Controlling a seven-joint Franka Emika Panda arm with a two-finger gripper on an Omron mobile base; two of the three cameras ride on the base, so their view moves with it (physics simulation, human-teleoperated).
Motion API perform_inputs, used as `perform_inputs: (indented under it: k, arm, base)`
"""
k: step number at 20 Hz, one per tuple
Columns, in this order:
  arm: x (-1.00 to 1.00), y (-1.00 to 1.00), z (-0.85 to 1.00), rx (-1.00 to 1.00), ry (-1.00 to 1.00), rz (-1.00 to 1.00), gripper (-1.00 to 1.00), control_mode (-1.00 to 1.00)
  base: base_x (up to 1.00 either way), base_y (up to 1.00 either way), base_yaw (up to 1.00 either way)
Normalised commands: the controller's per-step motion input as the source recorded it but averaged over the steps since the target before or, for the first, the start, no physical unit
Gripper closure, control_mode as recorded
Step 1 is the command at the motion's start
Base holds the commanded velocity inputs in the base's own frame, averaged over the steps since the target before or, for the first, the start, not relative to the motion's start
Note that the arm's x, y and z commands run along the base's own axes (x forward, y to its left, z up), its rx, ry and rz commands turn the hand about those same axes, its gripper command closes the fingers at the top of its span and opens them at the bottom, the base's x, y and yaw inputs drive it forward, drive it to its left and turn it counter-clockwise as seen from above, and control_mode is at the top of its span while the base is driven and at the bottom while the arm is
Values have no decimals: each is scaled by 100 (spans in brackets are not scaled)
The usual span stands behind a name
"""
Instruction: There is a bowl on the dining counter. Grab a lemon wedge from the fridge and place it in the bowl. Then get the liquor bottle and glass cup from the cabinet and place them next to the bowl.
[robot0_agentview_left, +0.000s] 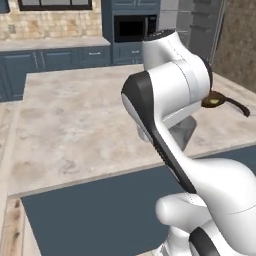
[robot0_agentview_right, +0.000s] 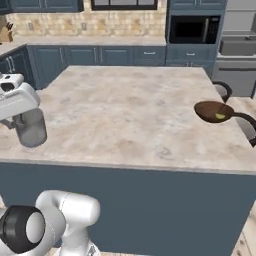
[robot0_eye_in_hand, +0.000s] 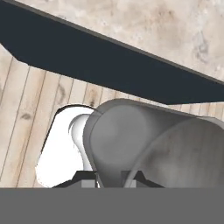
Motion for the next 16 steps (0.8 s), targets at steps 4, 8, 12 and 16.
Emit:
perform_inputs:
  k: [4, 8, 12, 16]
  arm:
    - [0, 0, 0, 0, 0, 0, 100, 100]
    - [0, 0, 0, 0, 0, 0, 100, 100]
    - [0, 0, 0, 0, 0, 0, 100, 100]
    - [0, 0, 0, 0, 0, 0, 100, 100]
  base:
    - [0, -100, -8]
    - [6, -100, -3]
    - [9, -100, -1]
    - [28, -100, 0]
